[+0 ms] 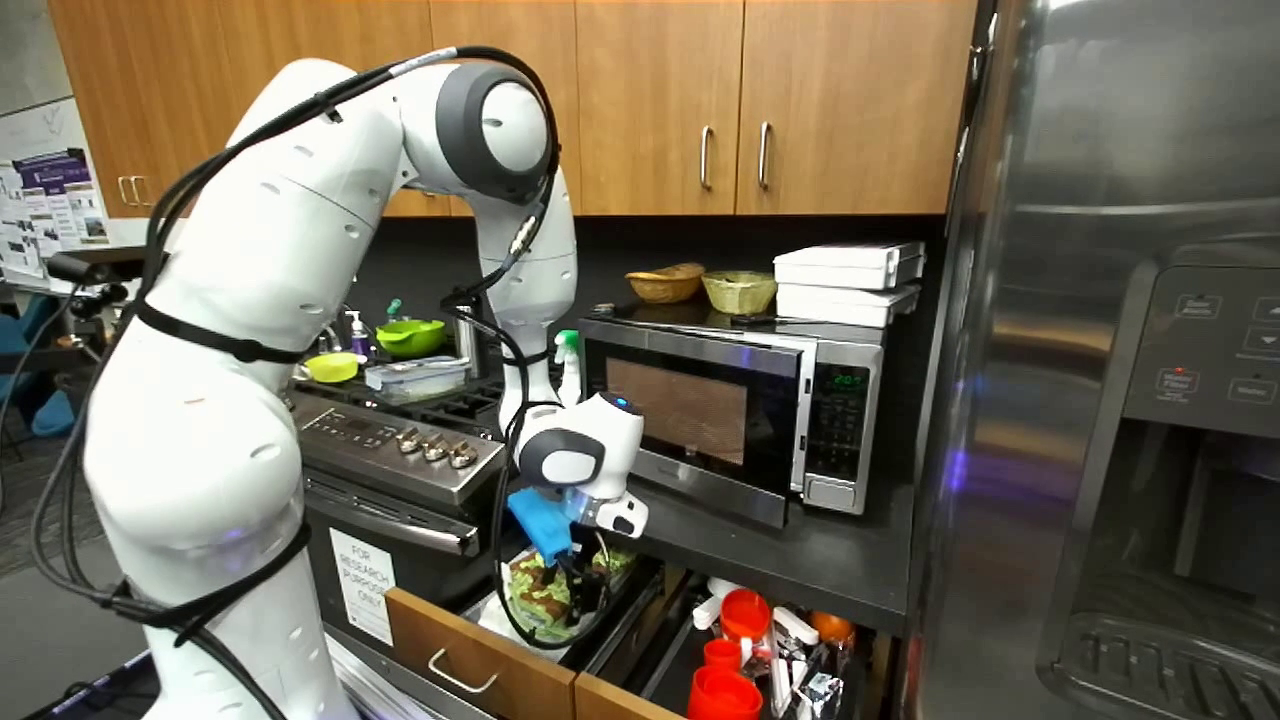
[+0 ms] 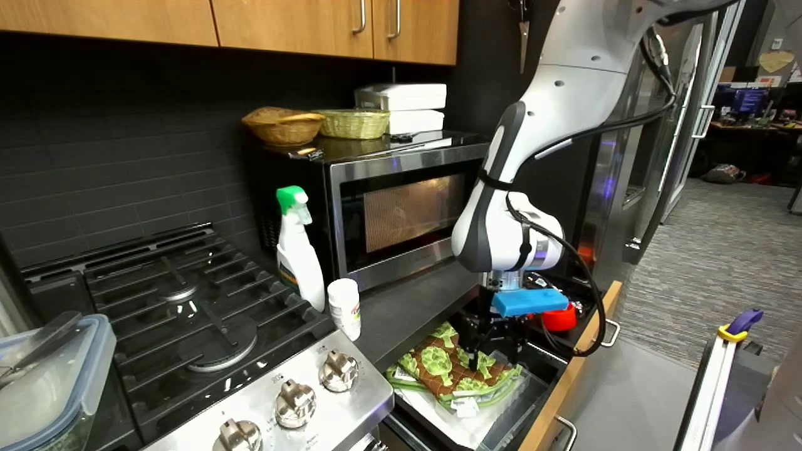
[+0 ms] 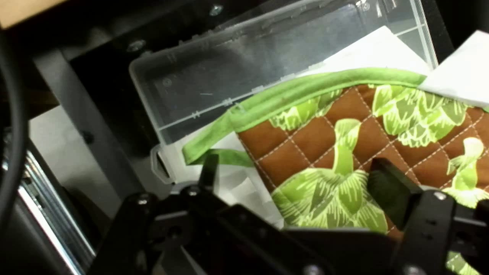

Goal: Move the oven mite to the right side of the drawer

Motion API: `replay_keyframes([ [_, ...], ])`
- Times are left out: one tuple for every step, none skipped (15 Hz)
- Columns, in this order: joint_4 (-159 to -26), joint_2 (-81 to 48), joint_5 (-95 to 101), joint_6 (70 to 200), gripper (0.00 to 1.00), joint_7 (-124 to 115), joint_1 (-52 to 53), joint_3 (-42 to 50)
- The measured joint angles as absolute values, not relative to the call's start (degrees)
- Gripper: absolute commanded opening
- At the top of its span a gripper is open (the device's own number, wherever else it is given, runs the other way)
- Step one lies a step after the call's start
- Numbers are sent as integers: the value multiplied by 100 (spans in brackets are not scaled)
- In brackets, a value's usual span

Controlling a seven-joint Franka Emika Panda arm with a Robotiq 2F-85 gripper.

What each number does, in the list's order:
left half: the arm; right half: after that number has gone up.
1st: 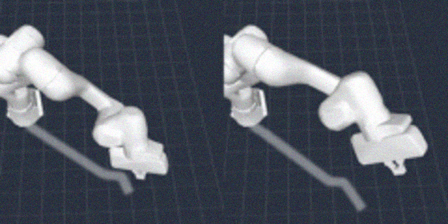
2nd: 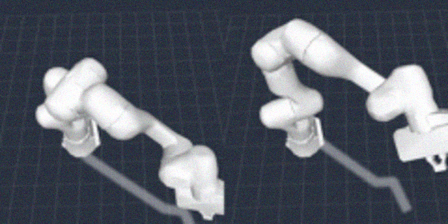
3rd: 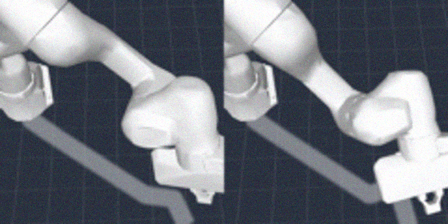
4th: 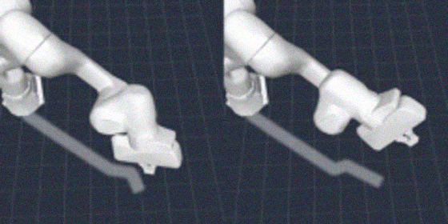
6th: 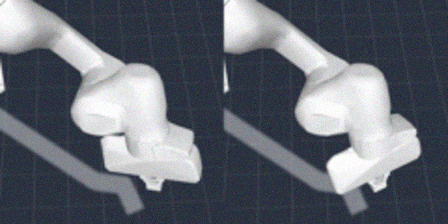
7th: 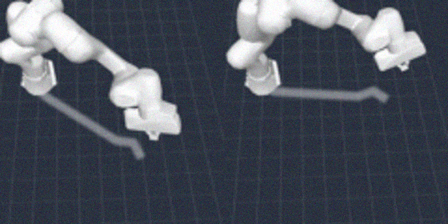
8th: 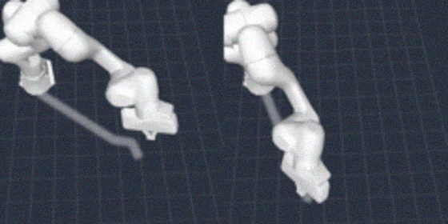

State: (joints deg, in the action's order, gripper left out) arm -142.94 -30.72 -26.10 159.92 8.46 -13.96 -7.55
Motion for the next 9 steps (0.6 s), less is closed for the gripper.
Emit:
replay_keyframes([
  [-14282,-3103,-2610,15996,100,855,-1441,-787],
  [-14270,-3134,-2610,16001,100,861,-1477,-817],
  [-14259,-3158,-2610,16005,100,866,-1511,-849],
  [-14248,-3182,-2610,16008,100,868,-1543,-888],
  [-14241,-3203,-2610,16014,100,869,-1572,-931],
  [-14240,-3220,-2611,16021,100,869,-1601,-975],
  [-14240,-3235,-2612,16029,93,869,-1625,-1017],
  [-14239,-3253,-2612,16041,79,869,-1647,-1057],
  [-14238,-3272,-2612,16057,68,869,-1669,-1094],
])
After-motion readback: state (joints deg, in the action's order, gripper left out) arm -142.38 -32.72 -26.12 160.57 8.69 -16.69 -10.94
